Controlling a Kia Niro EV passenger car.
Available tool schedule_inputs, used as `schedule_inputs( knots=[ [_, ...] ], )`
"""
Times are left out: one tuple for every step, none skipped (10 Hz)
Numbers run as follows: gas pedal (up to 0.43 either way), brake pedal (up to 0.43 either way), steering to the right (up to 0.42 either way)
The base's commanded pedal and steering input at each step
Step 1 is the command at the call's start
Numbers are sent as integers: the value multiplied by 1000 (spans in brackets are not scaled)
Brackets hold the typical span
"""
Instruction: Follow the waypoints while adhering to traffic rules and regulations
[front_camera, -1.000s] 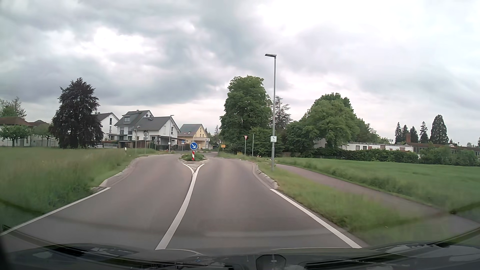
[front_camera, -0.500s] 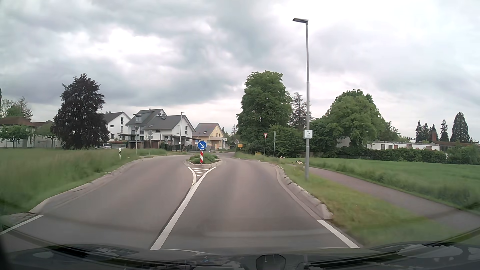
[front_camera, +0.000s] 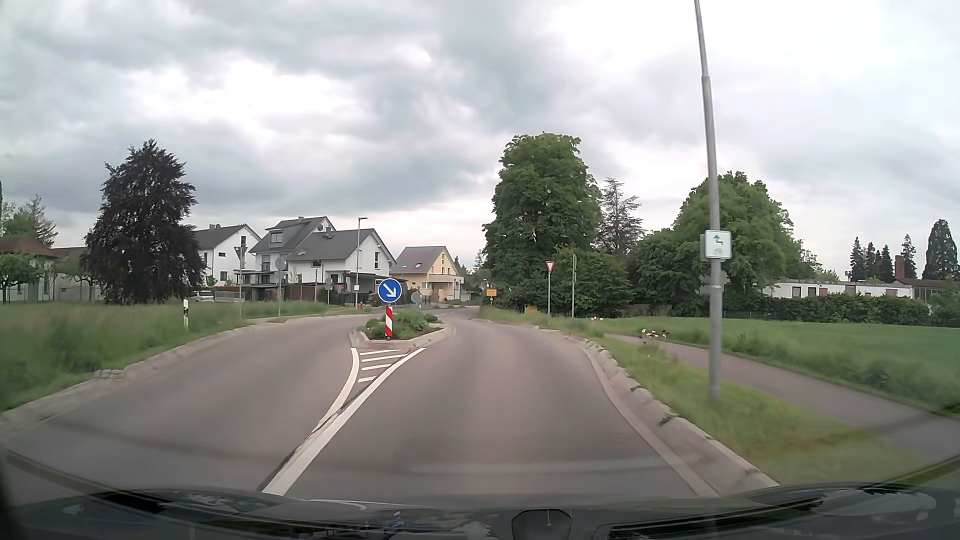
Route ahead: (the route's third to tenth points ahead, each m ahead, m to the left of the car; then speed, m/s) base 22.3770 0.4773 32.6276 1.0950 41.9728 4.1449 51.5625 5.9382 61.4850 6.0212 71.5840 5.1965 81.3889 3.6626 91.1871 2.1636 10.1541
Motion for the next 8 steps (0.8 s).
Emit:
schedule_inputs(
  knots=[
    [59,0,-2],
    [67,0,2],
    [67,0,5],
    [67,0,8],
    [67,0,8],
    [67,0,7],
    [67,0,5],
    [67,0,3]
  ],
)
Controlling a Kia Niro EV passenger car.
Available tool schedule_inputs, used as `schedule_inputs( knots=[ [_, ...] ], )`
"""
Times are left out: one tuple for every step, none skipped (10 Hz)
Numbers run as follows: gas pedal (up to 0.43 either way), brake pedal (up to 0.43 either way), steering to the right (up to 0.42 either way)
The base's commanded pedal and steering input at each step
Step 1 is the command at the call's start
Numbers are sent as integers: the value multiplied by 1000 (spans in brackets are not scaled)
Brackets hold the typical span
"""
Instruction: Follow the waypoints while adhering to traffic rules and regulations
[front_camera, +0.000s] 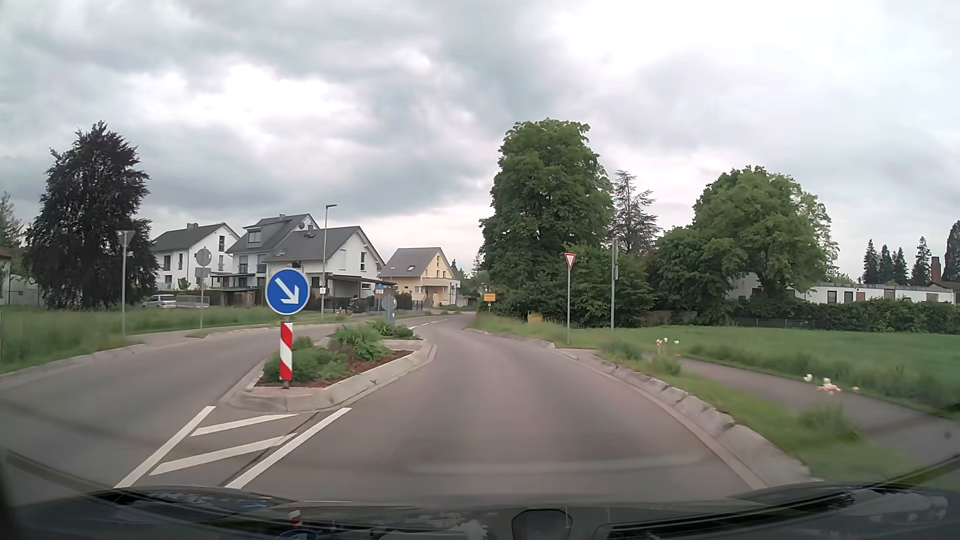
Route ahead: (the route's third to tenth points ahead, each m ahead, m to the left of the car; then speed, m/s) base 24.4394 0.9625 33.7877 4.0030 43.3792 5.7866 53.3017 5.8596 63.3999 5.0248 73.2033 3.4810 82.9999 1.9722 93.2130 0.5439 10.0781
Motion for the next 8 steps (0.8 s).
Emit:
schedule_inputs(
  knots=[
    [67,0,0],
    [67,0,0],
    [67,0,-1],
    [67,0,-1],
    [67,0,-2],
    [67,0,-7],
    [67,0,-12],
    [67,0,-17]
  ],
)
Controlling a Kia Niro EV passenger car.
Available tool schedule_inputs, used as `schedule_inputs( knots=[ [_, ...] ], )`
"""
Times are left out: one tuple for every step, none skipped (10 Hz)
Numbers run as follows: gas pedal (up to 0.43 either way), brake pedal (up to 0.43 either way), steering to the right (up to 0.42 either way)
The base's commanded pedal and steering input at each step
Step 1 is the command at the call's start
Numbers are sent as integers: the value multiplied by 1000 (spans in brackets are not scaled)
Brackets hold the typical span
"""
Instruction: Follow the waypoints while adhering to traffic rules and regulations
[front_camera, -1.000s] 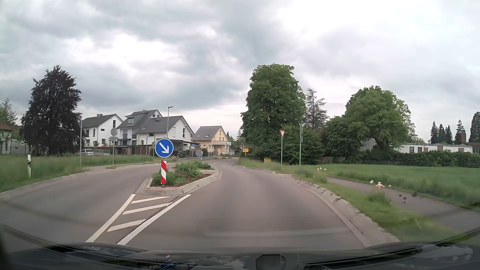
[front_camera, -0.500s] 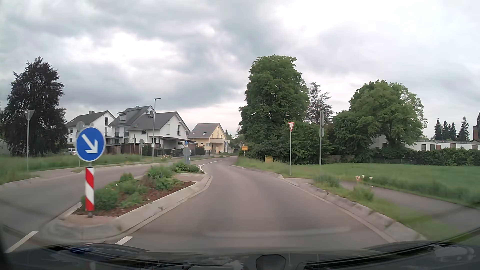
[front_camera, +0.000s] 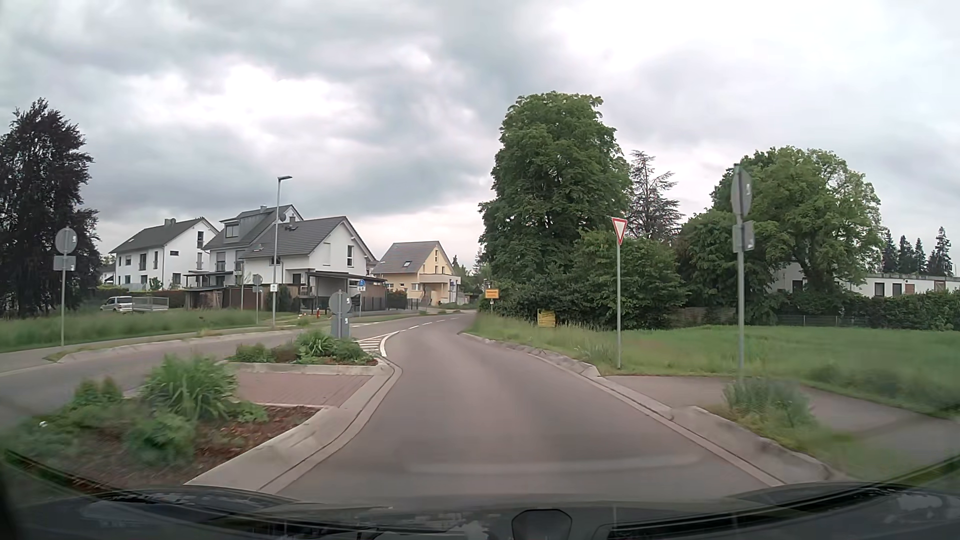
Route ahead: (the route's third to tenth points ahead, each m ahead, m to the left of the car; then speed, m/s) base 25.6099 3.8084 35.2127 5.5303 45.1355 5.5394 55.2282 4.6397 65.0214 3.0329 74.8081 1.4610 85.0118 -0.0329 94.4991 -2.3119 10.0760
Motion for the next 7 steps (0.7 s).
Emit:
schedule_inputs(
  knots=[
    [67,0,-23],
    [67,0,-29],
    [67,0,-36],
    [67,0,-39],
    [67,0,-41],
    [67,0,-44],
    [67,0,-47]
  ],
)
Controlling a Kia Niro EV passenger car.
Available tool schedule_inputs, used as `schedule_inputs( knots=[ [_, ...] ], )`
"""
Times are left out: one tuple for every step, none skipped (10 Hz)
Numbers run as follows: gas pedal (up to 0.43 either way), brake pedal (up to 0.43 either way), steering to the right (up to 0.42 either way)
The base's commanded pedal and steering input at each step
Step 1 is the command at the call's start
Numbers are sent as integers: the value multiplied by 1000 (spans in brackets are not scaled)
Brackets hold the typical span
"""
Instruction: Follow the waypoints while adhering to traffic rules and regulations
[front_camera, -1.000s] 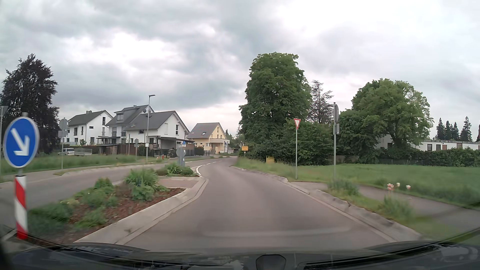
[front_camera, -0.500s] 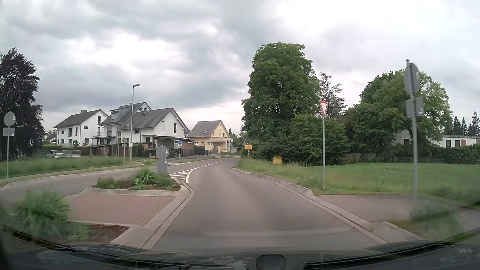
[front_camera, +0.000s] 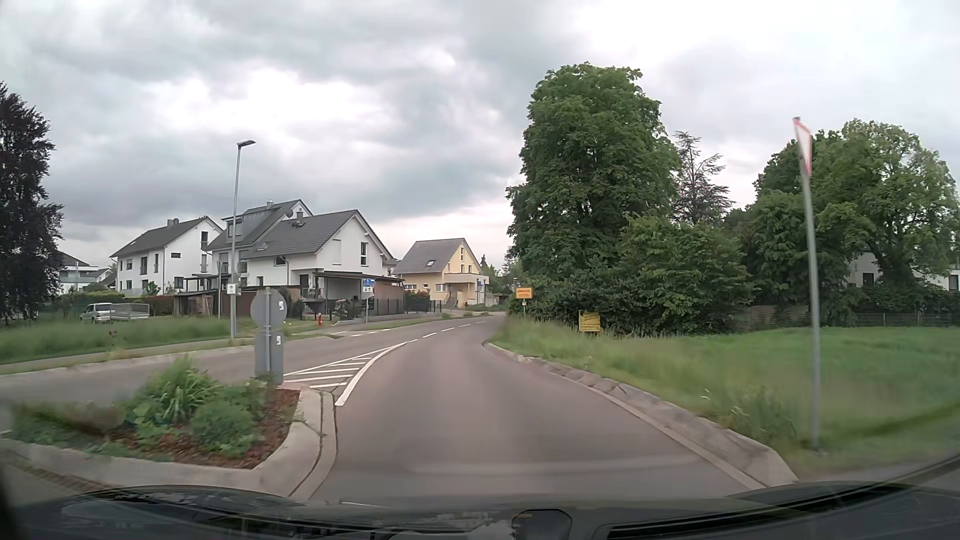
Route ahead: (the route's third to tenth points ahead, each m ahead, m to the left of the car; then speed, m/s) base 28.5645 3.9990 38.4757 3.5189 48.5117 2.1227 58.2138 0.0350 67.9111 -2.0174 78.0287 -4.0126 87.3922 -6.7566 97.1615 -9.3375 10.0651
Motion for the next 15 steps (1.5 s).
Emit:
schedule_inputs(
  knots=[
    [67,0,-49],
    [67,0,-50],
    [67,0,-51],
    [67,0,-51],
    [67,0,-49],
    [59,0,-45],
    [59,0,-43],
    [59,0,-36],
    [59,0,-29],
    [59,0,-21],
    [59,0,-13],
    [59,0,-8],
    [59,0,-5],
    [59,0,-1],
    [59,0,1]
  ],
)
